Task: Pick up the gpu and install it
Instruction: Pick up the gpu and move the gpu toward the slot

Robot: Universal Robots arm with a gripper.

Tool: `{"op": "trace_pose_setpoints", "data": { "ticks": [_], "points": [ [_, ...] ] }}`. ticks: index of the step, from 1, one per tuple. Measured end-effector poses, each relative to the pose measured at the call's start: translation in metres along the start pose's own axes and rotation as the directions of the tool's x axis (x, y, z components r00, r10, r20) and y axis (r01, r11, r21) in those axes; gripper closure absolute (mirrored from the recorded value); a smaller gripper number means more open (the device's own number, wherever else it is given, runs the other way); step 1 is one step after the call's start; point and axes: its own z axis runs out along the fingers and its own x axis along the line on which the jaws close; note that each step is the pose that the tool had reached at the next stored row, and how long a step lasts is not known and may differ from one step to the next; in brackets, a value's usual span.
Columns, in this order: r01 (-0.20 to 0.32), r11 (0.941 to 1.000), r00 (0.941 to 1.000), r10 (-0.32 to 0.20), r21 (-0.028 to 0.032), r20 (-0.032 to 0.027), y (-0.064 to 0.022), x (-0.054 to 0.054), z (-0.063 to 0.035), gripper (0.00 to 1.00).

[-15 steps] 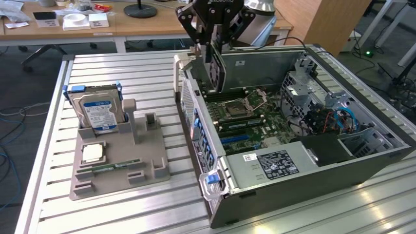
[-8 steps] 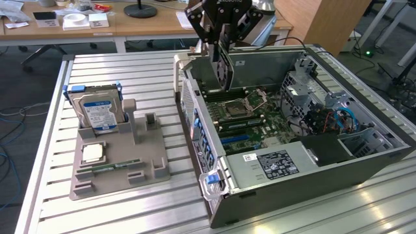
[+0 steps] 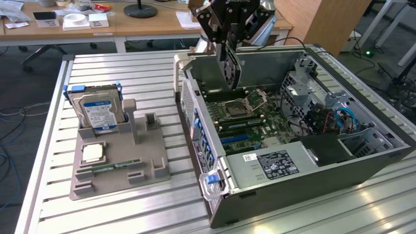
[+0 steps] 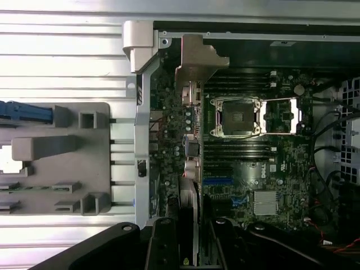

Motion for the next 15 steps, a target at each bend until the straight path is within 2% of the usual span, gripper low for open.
{"op": "trace_pose_setpoints", "data": {
  "ticks": [15],
  "points": [
    [0.000,1.0000,1.0000,0.000,0.0001,-0.0001,0.0018,-0.022,0.0006,0.74]
  ]
}}
